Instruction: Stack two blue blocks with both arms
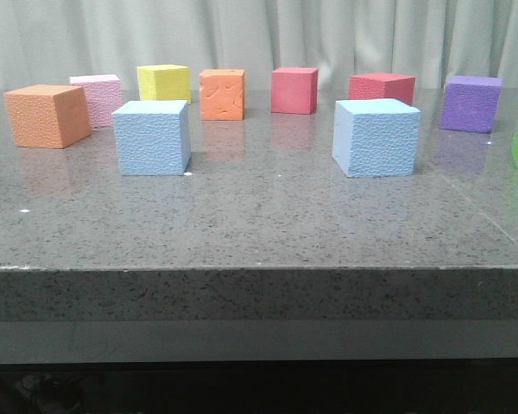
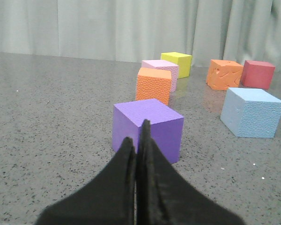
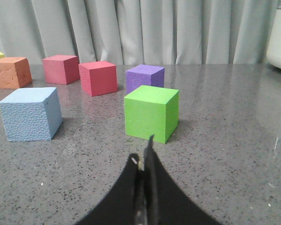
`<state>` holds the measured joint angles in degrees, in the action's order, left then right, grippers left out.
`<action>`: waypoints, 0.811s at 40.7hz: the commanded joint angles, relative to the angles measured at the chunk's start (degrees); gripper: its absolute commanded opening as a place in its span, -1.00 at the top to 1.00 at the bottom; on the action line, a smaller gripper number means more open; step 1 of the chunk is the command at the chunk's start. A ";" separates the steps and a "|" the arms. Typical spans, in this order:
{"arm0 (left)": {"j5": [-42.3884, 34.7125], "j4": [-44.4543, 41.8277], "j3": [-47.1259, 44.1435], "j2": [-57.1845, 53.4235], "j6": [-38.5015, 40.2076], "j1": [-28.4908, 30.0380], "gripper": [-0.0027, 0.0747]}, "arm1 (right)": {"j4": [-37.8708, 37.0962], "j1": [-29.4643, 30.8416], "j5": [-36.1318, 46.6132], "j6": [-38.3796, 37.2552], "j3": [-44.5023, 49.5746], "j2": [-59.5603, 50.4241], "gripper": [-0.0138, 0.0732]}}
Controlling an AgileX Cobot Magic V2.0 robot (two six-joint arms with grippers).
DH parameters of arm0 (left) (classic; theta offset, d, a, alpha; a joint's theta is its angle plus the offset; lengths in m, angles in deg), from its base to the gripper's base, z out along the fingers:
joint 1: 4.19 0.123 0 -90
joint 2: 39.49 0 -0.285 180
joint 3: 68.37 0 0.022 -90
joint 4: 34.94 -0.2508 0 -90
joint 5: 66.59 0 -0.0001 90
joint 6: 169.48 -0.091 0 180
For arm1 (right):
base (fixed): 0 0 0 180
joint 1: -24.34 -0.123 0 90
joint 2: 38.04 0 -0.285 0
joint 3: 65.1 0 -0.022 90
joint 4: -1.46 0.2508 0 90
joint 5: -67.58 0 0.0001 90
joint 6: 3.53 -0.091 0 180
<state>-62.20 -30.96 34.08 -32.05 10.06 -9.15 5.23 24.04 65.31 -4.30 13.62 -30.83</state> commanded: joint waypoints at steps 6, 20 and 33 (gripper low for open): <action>-5.06 0.02 -2.07 -1.25 0.47 -0.41 0.98 | -0.41 0.00 5.10 0.32 -0.01 -1.09 0.84; -5.06 0.02 -2.07 -1.25 0.47 -0.41 0.98 | -0.41 0.00 5.10 0.32 -0.01 -1.09 0.84; -4.39 0.13 3.82 -1.25 0.47 -0.41 0.98 | 0.08 0.06 2.26 0.32 -6.35 -1.09 0.84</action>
<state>-62.92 -30.96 34.56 -32.05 10.06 -9.15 5.23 24.04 65.81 -4.30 12.38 -30.83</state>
